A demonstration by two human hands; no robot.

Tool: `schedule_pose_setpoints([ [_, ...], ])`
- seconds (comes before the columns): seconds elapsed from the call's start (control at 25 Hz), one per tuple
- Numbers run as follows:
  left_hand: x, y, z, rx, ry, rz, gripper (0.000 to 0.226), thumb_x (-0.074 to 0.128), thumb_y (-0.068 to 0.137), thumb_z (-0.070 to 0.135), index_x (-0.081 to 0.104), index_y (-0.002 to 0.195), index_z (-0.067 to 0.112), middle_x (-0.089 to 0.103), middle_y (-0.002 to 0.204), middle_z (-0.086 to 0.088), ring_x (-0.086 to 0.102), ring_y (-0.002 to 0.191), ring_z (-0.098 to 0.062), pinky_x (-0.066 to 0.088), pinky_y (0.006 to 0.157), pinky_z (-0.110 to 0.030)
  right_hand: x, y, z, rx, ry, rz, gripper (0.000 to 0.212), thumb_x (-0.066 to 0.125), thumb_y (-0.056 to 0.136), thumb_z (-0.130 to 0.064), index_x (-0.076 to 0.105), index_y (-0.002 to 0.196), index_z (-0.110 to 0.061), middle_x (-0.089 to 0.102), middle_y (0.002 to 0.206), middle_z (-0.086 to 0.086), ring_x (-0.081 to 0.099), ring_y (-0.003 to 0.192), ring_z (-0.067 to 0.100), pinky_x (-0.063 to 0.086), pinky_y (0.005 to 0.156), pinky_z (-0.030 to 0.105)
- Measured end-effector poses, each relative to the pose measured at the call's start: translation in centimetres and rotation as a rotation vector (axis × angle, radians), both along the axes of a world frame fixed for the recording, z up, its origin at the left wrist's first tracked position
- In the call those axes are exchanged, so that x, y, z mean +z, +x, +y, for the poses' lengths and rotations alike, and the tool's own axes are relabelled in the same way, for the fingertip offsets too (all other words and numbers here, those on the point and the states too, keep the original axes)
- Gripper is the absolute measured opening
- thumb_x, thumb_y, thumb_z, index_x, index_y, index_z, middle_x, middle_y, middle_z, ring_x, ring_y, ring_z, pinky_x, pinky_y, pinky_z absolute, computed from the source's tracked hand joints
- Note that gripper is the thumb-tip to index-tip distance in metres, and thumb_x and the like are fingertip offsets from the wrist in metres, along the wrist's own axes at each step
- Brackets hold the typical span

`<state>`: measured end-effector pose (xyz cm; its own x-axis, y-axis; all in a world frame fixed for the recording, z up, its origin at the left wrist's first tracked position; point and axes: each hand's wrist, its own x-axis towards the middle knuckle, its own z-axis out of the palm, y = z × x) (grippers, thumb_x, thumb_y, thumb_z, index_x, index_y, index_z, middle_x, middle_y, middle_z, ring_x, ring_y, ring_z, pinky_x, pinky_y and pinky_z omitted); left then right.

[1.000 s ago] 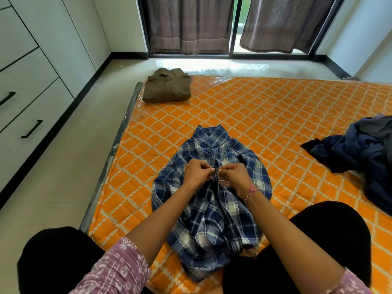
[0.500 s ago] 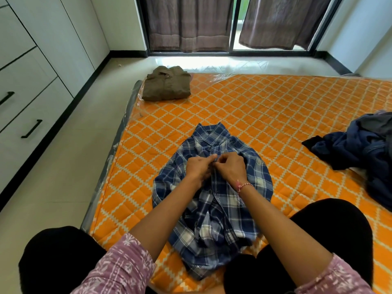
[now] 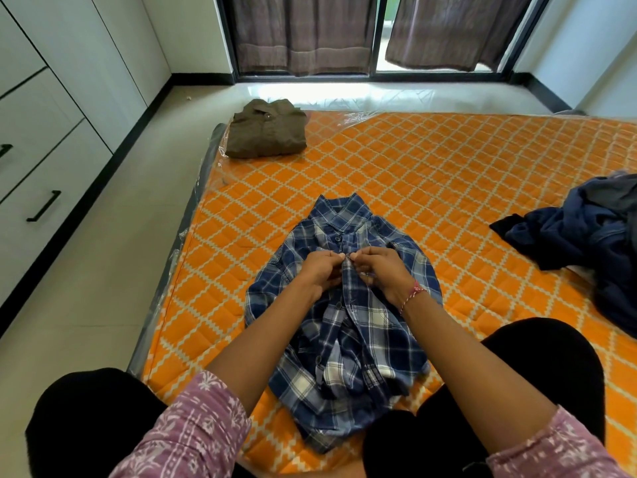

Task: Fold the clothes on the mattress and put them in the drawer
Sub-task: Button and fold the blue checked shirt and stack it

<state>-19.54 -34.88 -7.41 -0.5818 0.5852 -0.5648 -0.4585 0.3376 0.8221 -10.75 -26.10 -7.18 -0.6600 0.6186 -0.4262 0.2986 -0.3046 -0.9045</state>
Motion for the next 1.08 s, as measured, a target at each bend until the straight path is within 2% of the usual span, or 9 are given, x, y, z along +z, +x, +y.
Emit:
schedule_pose_setpoints([
  [0.08,-0.4,0.2,-0.2,0.013,0.04,-0.091,0.025,0.048,0.098,0.011,0.055,0.075,0.013,0.056,0.069,-0.002,0.051,0.059,-0.011,0.045,0.049,-0.018,-0.2,0.2,-0.1,0.004,-0.143,0.013,0.018,0.058,0.091,-0.004,0.058,0.075,-0.01,0.056,0.066,0.0,0.051,0.057,0.007,0.038,0.047,0.015],
  [0.24,-1.5,0.1,-1.1,-0.135,-0.075,0.152,0.025,0.045,0.1,0.014,0.054,0.076,0.014,0.052,0.065,-0.001,0.048,0.051,-0.009,0.043,0.048,-0.018,-1.1,-0.3,0.9,0.021,-0.139,-0.044,0.017,0.056,0.094,-0.009,0.058,0.077,-0.011,0.053,0.064,-0.001,0.046,0.045,0.004,0.032,0.037,0.013],
  [0.36,-2.5,-0.1,-2.4,-0.263,-0.107,0.253,0.024,0.046,0.097,0.003,0.056,0.077,0.012,0.054,0.068,-0.004,0.048,0.055,-0.012,0.041,0.049,-0.02,-1.5,-1.1,2.5,0.015,0.015,-0.117,0.022,0.056,0.094,-0.011,0.055,0.073,-0.009,0.045,0.062,0.003,0.032,0.048,0.01,0.025,0.035,0.015],
  [0.44,-3.2,0.1,-3.1,-0.301,-0.116,0.313,0.023,0.053,0.094,0.0,0.057,0.076,0.013,0.055,0.069,-0.004,0.05,0.057,-0.012,0.043,0.052,-0.021,-2.2,-0.9,3.0,0.074,0.116,-0.17,0.023,0.057,0.094,-0.011,0.054,0.071,-0.008,0.048,0.063,0.005,0.036,0.051,0.012,0.029,0.039,0.018],
  [0.6,-4.3,0.9,-3.4,-0.348,-0.194,0.484,0.034,0.047,0.088,-0.009,0.059,0.069,0.017,0.058,0.067,-0.003,0.053,0.062,-0.014,0.045,0.061,-0.027,-3.5,0.8,1.8,0.198,0.444,-0.299,0.024,0.065,0.088,-0.013,0.053,0.067,-0.012,0.054,0.063,0.0,0.047,0.057,0.01,0.039,0.055,0.022],
  [0.76,-4.4,1.3,-3.4,-0.513,-0.3,0.702,0.017,0.058,0.089,0.008,0.064,0.073,0.013,0.062,0.07,-0.003,0.057,0.065,-0.016,0.051,0.064,-0.031,-3.6,3.2,-0.9,0.341,0.787,-0.349,0.021,0.069,0.085,-0.021,0.061,0.068,-0.012,0.057,0.061,-0.002,0.05,0.055,0.007,0.04,0.053,0.018],
  [0.88,-4.5,1.8,-3.2,-0.633,-0.427,0.819,0.011,0.065,0.087,0.015,0.066,0.076,0.015,0.068,0.08,-0.006,0.063,0.074,-0.021,0.056,0.072,-0.038,-4.8,3.5,-2.5,0.608,0.905,-0.532,0.018,0.072,0.082,-0.024,0.067,0.078,-0.007,0.066,0.073,0.007,0.059,0.063,0.017,0.05,0.059,0.031],
  [0.96,-4.6,2.2,-3.0,-0.644,-0.496,0.876,0.012,0.063,0.086,0.012,0.064,0.074,0.013,0.07,0.081,-0.01,0.065,0.076,-0.024,0.057,0.074,-0.043,-5.6,3.3,-2.9,0.617,1.032,-0.621,0.014,0.067,0.084,-0.018,0.067,0.087,-0.004,0.068,0.082,0.014,0.063,0.075,0.03,0.055,0.066,0.04],
  [1.08,-4.1,2.8,-2.7,-0.641,-0.581,0.884,0.022,0.061,0.085,0.01,0.054,0.065,0.01,0.06,0.068,-0.009,0.061,0.07,-0.027,0.054,0.072,-0.04,-5.7,3.2,-3.5,0.588,1.129,-0.665,0.009,0.06,0.087,-0.01,0.067,0.088,-0.004,0.067,0.083,0.015,0.062,0.075,0.033,0.051,0.061,0.038],
])
